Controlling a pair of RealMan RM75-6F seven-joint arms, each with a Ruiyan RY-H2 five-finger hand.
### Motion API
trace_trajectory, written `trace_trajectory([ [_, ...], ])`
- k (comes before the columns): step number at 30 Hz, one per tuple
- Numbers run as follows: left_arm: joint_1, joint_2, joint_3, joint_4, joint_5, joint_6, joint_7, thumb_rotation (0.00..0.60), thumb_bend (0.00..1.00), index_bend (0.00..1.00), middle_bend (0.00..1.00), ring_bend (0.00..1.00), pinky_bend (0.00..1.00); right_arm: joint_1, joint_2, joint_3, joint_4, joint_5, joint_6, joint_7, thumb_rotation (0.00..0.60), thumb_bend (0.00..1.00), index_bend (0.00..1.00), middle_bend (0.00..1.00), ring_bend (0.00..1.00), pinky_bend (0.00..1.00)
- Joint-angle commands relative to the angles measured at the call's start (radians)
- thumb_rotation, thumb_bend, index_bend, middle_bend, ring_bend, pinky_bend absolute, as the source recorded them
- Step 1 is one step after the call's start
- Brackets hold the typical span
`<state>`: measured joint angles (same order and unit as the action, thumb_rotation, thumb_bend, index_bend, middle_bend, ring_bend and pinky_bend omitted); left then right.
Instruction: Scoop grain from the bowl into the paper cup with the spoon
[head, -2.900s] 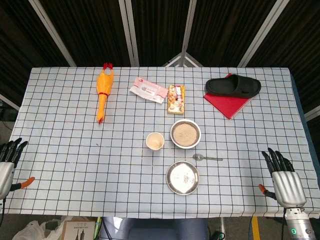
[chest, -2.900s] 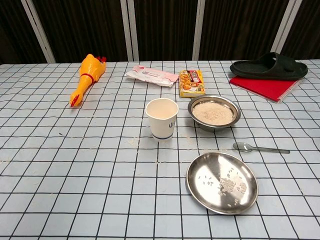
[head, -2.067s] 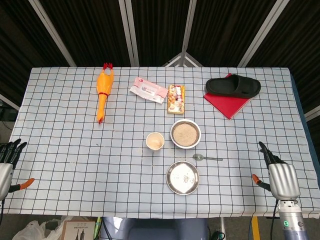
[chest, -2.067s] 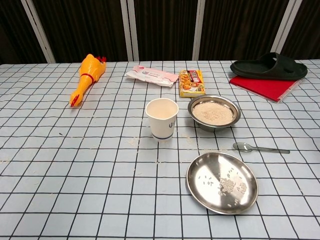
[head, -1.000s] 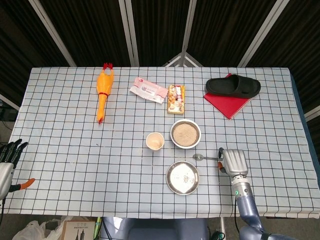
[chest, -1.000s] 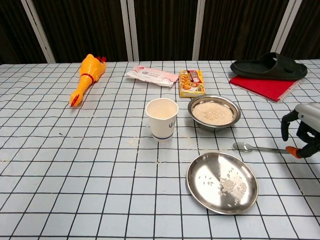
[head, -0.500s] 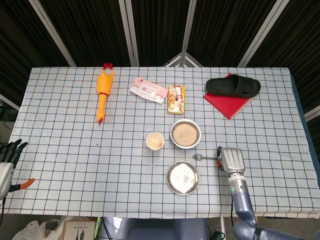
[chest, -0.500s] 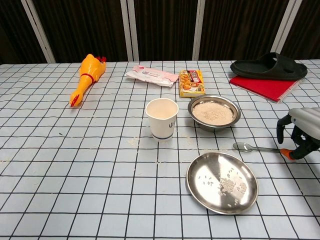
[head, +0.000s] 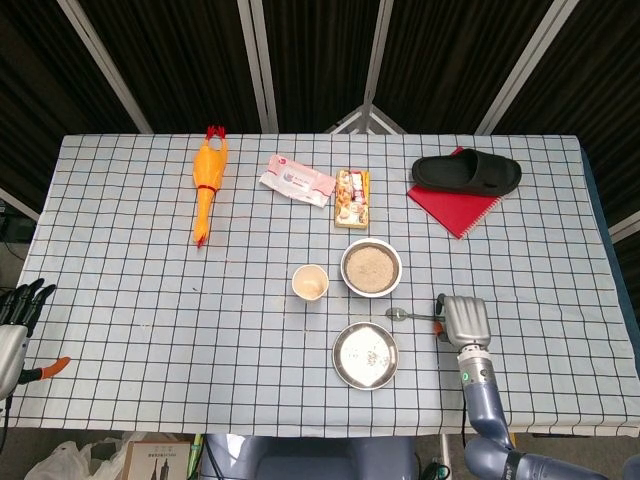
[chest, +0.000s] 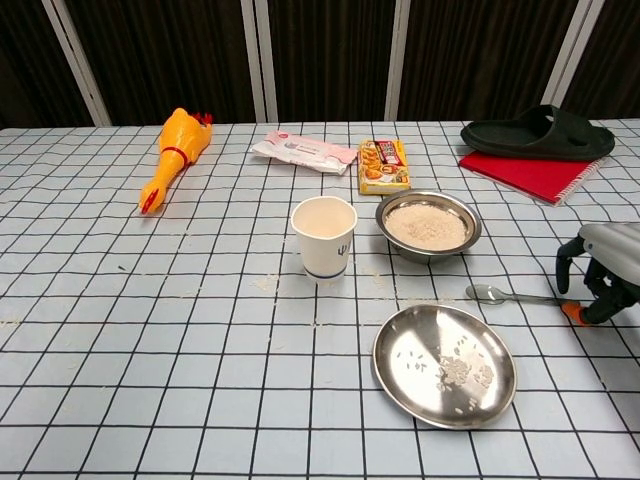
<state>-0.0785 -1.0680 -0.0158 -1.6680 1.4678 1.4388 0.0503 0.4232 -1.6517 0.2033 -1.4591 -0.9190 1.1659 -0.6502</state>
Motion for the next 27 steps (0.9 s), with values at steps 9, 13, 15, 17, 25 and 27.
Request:
trace_trajectory([
  [9,-0.001,0.0,0.0,-0.002,-0.002,-0.002,0.002,0.6,0.0,0.0,0.0,0.0,0.0,0.008,-0.008,-0.009,0.025,0.022,-0.005,0.011,0.6,0.41,0.53,0.93,1.0,1.0],
  [13,-0.001,-0.001,-0.001,-0.002,-0.004,-0.003,0.003,0.6,0.0,0.0,0.0,0.0,0.0,0.011,-0.012,-0.011,0.031,0.026,-0.004,0.015,0.6,0.41,0.53,0.93,1.0,1.0],
  [15,-0.001,-0.001,-0.001,-0.002,-0.004,-0.003,0.003,0.6,0.0,0.0,0.0,0.0,0.0,0.012,-0.013,-0.013,0.033,0.028,-0.004,0.016,0.6,0.41,0.53,0.93,1.0,1.0],
  [17,-0.001,-0.001,-0.001,-0.002,-0.004,-0.003,0.004,0.6,0.0,0.0,0.0,0.0,0.0,0.013,-0.014,-0.015,0.035,0.029,-0.002,0.018,0.6,0.41,0.53,0.93,1.0,1.0],
  [25,-0.001,-0.001,-0.001,-0.003,-0.005,-0.004,0.003,0.6,0.0,0.0,0.0,0.0,0.0,0.016,-0.014,-0.02,0.034,0.028,0.002,0.025,0.6,0.46,0.56,0.93,1.0,1.0],
  [27,-0.001,0.0,-0.001,-0.003,-0.005,-0.004,0.003,0.6,0.0,0.0,0.0,0.0,0.0,0.015,-0.012,-0.021,0.033,0.027,0.003,0.026,0.6,0.47,0.57,0.93,1.0,1.0],
])
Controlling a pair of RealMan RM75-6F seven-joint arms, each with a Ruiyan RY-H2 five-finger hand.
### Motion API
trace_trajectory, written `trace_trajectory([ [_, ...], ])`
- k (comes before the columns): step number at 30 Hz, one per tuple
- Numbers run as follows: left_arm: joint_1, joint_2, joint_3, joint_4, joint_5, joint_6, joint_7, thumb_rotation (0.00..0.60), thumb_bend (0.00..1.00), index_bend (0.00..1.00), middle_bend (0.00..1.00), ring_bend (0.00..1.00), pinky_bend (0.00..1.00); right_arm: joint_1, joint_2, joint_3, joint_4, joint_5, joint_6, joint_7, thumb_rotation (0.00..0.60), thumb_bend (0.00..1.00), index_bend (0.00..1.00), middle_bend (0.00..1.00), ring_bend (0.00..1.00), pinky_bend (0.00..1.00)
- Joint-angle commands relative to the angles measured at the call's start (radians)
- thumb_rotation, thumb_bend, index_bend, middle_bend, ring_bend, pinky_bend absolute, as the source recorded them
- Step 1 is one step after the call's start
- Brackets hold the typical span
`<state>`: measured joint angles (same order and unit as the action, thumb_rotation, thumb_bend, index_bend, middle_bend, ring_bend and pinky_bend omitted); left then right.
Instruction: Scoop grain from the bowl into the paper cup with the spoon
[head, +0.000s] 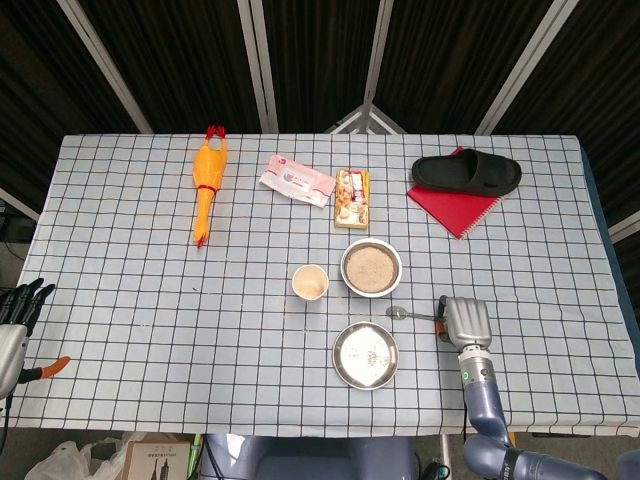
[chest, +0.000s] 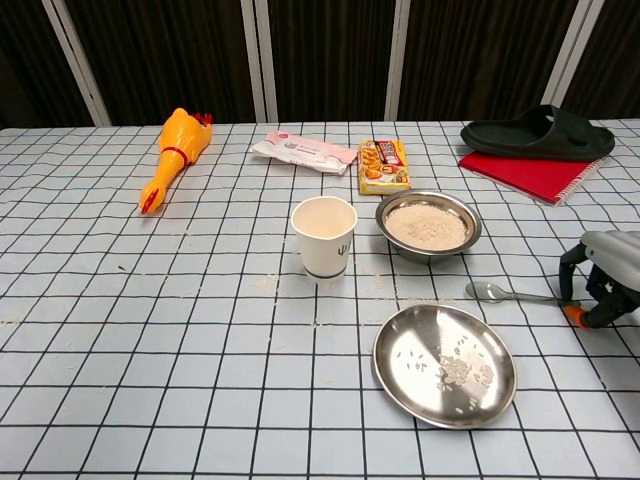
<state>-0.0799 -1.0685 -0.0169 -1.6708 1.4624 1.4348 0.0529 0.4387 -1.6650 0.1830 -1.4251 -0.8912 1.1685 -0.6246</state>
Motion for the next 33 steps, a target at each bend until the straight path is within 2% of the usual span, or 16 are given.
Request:
trace_trajectory([
  [1,0.0,0.0,0.0,0.0,0.0,0.0,0.0,0.6,0.0,0.0,0.0,0.0,0.0,0.0,0.002,-0.002,-0.002,-0.002,0.001,0.001,0.6,0.47,0.57,0.93,1.0,1.0],
  [7,0.0,0.0,0.0,0.0,0.0,0.0,-0.001,0.6,0.0,0.0,0.0,0.0,0.0,0.0,0.007,-0.007,-0.012,-0.007,0.006,0.002,0.6,0.5,0.58,0.93,1.0,1.0],
  [16,0.0,0.002,0.001,-0.001,0.0,-0.001,-0.004,0.6,0.0,0.0,0.0,0.0,0.0,0.008,0.055,-0.001,-0.072,-0.025,0.033,-0.022,0.6,0.64,0.59,0.93,1.0,1.0],
  [27,-0.003,0.011,0.001,-0.008,-0.004,-0.013,-0.017,0.6,0.0,0.0,0.0,0.0,0.0,0.079,0.189,0.089,-0.227,0.017,0.075,-0.16,0.6,0.71,0.62,0.93,1.0,1.0],
  [33,-0.006,0.019,0.001,-0.017,-0.014,-0.024,-0.03,0.6,0.0,0.0,0.0,0.0,0.0,0.154,0.193,0.139,-0.245,0.065,0.105,-0.265,0.6,0.71,0.63,0.93,1.0,1.0],
])
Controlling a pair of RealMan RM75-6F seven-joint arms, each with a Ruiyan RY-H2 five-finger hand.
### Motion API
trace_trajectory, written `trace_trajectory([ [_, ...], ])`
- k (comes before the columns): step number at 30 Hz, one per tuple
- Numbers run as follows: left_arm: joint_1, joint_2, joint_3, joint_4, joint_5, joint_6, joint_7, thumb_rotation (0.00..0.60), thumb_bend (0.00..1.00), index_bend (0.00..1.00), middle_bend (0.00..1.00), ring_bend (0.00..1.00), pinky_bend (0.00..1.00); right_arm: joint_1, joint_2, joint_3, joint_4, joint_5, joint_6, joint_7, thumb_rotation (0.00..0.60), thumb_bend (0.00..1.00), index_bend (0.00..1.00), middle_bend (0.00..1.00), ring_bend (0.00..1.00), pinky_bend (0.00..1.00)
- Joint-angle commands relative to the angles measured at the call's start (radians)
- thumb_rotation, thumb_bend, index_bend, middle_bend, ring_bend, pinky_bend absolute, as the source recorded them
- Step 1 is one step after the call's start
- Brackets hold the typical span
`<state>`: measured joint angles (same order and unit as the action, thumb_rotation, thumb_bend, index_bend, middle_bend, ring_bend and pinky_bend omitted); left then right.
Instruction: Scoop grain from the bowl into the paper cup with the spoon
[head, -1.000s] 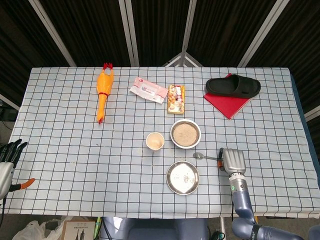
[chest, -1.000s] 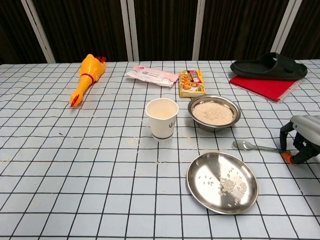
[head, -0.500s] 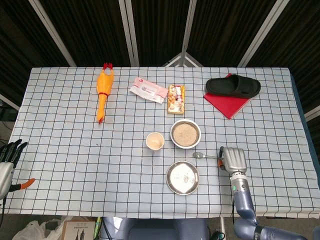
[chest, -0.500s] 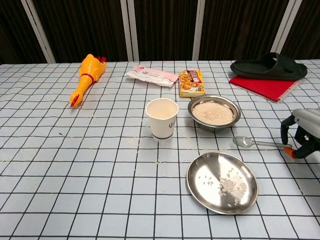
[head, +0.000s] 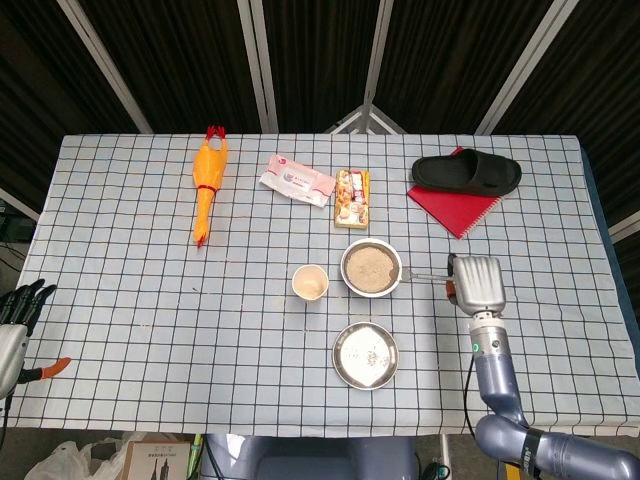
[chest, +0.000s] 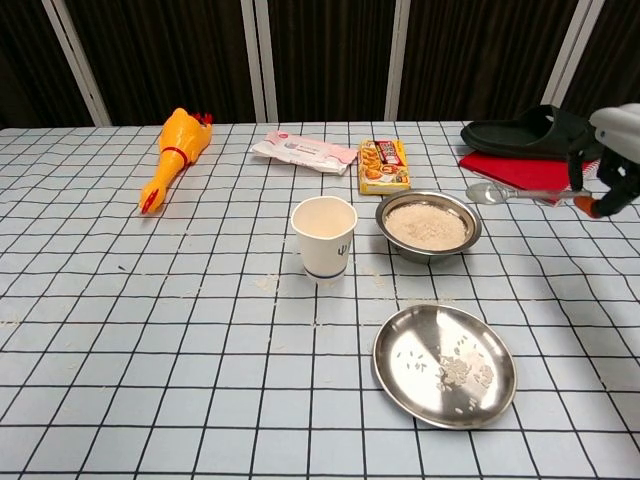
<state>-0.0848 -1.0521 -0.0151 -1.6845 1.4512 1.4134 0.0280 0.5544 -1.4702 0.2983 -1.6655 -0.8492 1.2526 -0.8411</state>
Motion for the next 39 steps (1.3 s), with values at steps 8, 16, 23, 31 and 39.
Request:
trace_trajectory([
  [8,-0.004,0.012,-0.003,-0.001,-0.005,-0.01,-0.032,0.6,0.0,0.0,0.0,0.0,0.0,0.151,-0.127,-0.005,0.141,-0.014,0.073,-0.211,0.6,0.71,0.63,0.93,1.0,1.0],
  [16,-0.006,0.022,-0.001,-0.001,-0.005,-0.019,-0.062,0.6,0.0,0.0,0.0,0.0,0.0,0.202,-0.237,-0.092,0.356,-0.081,0.074,-0.31,0.6,0.71,0.64,0.93,1.0,1.0],
  [23,-0.009,0.027,0.0,-0.004,-0.006,-0.027,-0.071,0.6,0.0,0.0,0.0,0.0,0.0,0.205,-0.277,-0.142,0.497,-0.144,0.073,-0.333,0.6,0.71,0.64,0.93,1.0,1.0],
  [31,-0.01,0.027,0.0,-0.009,-0.006,-0.026,-0.063,0.6,0.0,0.0,0.0,0.0,0.0,0.188,-0.294,-0.184,0.567,-0.223,0.1,-0.346,0.6,0.71,0.64,0.93,1.0,1.0],
  [39,-0.008,0.026,0.002,-0.01,-0.005,-0.023,-0.061,0.6,0.0,0.0,0.0,0.0,0.0,0.172,-0.334,-0.188,0.589,-0.27,0.12,-0.347,0.6,0.71,0.65,0.93,1.0,1.0],
])
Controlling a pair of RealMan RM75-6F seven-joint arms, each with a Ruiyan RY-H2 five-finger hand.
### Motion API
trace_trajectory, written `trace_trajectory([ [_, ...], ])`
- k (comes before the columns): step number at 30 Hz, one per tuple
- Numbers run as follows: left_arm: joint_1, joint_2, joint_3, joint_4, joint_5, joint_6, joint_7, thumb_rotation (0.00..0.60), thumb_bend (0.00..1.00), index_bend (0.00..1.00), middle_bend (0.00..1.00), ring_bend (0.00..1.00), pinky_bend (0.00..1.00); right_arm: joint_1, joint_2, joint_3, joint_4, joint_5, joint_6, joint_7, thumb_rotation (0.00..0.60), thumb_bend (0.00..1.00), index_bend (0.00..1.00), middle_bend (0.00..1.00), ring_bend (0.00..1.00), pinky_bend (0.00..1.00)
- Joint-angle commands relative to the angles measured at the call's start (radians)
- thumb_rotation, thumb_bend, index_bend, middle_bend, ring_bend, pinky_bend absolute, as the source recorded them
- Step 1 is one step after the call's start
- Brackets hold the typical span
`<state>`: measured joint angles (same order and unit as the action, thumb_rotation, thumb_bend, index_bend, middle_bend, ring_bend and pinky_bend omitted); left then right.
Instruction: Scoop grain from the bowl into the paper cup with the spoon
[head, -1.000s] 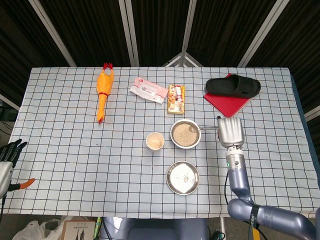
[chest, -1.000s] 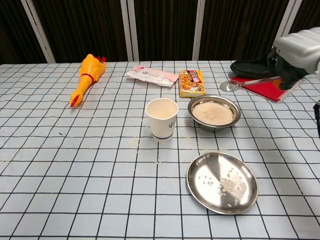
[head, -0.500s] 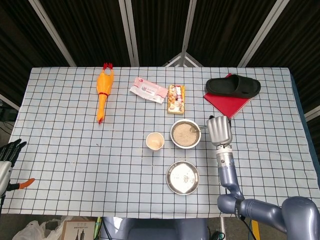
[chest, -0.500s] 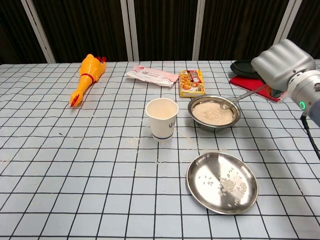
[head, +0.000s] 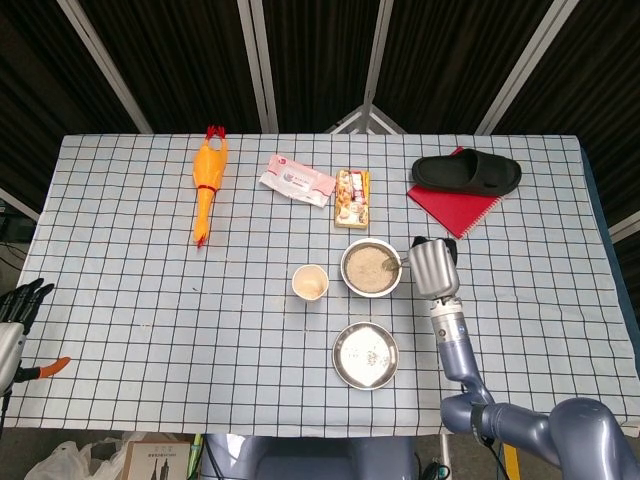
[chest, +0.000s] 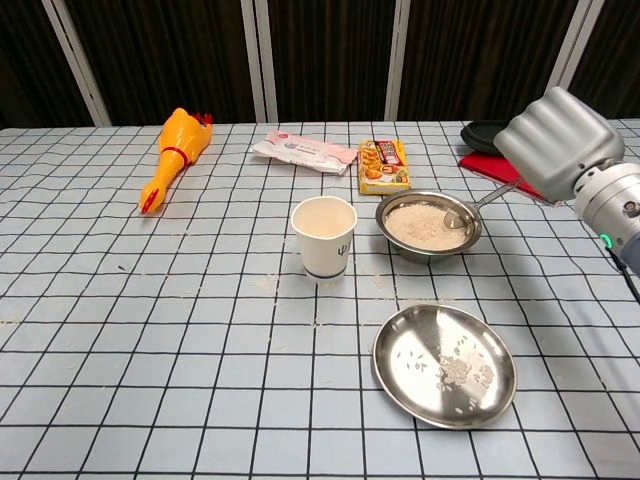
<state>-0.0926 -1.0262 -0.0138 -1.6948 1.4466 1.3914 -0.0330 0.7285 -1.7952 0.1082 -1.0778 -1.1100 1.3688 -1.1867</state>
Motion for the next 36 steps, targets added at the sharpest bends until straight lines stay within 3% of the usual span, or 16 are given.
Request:
trace_trajectory([
  [1,-0.001,0.0,0.0,0.0,0.0,-0.001,0.0,0.6,0.0,0.0,0.0,0.0,0.0,-0.003,-0.014,0.006,0.0,-0.012,0.005,-0.002,0.6,0.71,0.65,0.93,1.0,1.0],
  [17,-0.003,0.005,-0.002,-0.001,-0.006,-0.008,-0.017,0.6,0.0,0.0,0.0,0.0,0.0,0.027,-0.052,0.059,0.057,-0.061,-0.009,-0.034,0.6,0.71,0.65,0.93,1.0,1.0],
  [28,-0.004,0.008,0.0,-0.006,-0.005,-0.01,-0.015,0.6,0.0,0.0,0.0,0.0,0.0,0.006,-0.069,0.028,0.132,-0.104,-0.031,-0.035,0.6,0.71,0.65,0.93,1.0,1.0],
  [36,-0.004,0.009,0.001,-0.008,-0.001,-0.008,-0.017,0.6,0.0,0.0,0.0,0.0,0.0,-0.007,-0.095,0.026,0.117,-0.117,-0.05,-0.021,0.6,0.72,0.65,0.93,1.0,1.0],
])
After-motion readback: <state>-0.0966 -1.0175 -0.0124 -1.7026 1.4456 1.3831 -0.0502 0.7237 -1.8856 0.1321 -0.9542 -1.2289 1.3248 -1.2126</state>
